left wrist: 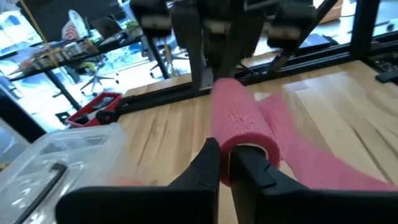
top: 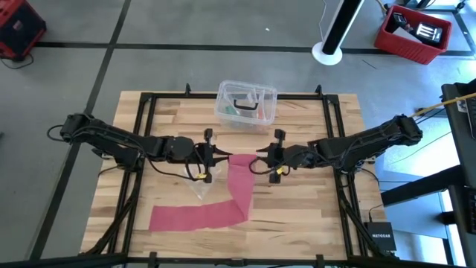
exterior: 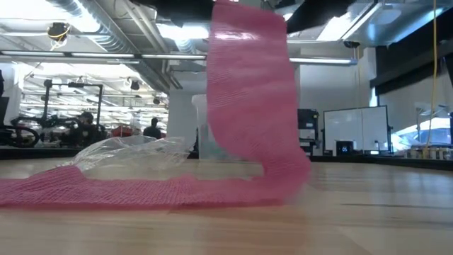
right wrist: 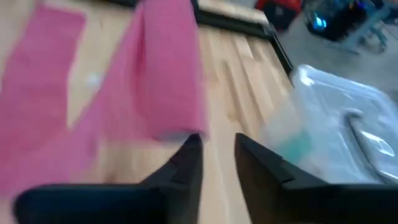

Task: Roll bandage
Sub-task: Roll the pink bandage

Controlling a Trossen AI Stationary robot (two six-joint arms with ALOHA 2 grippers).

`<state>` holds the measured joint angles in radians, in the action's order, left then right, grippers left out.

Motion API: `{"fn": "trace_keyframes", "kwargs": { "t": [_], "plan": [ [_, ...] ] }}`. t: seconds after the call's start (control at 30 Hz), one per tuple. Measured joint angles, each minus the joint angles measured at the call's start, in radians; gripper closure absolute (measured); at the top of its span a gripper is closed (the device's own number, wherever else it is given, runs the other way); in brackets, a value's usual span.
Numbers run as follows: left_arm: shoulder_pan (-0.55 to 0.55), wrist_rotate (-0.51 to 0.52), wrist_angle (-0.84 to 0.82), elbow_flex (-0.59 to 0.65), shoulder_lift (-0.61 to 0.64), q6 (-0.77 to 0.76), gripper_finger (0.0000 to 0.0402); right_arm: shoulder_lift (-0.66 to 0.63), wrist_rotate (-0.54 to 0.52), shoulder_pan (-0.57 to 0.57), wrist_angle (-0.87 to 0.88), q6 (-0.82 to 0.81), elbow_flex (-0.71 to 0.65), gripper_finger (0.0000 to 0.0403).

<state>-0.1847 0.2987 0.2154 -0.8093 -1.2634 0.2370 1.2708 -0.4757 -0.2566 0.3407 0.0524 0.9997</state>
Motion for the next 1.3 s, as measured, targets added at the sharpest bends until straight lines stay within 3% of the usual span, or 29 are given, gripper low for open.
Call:
{"fn": "trace_keyframes", "kwargs": {
  "t": [0.2,0.33,0.43,0.57,0.7,0.8,1.17,1.3],
  "plan": [
    [-0.037,0.058,0.012,0.0,0.069,0.087,0.0396,-0.01,0.04,-0.015,0.611,-0.214,0.282,0.0223],
    [-0.04,0.07,0.092,0.0,0.109,0.172,0.0395,-0.059,0.055,-0.054,0.675,-0.292,0.288,0.0208],
    [-0.038,0.083,0.167,0.0,0.129,0.267,0.0396,-0.117,0.027,-0.102,0.5,-0.287,0.167,0.0206],
    [-0.03,0.084,0.272,0.0,0.134,0.396,0.0397,-0.163,-0.016,-0.132,0.083,-0.251,-0.075,0.0206],
    [-0.01,0.083,0.345,-0.002,0.136,0.505,0.0394,-0.125,-0.004,-0.129,-0.429,-0.241,-0.291,0.0205],
    [0.01,0.084,0.347,-0.026,0.134,0.547,0.0398,-0.066,0.023,-0.129,-0.686,-0.238,-0.368,0.0205],
    [0.037,0.084,0.341,-0.055,0.133,0.577,0.0397,0.042,0.024,-0.061,-0.757,-0.389,-0.343,0.0205],
    [0.037,0.083,0.339,-0.055,0.131,0.581,0.0393,0.119,0.077,-0.054,-0.905,-0.38,-0.344,0.0205]
  ]
}}
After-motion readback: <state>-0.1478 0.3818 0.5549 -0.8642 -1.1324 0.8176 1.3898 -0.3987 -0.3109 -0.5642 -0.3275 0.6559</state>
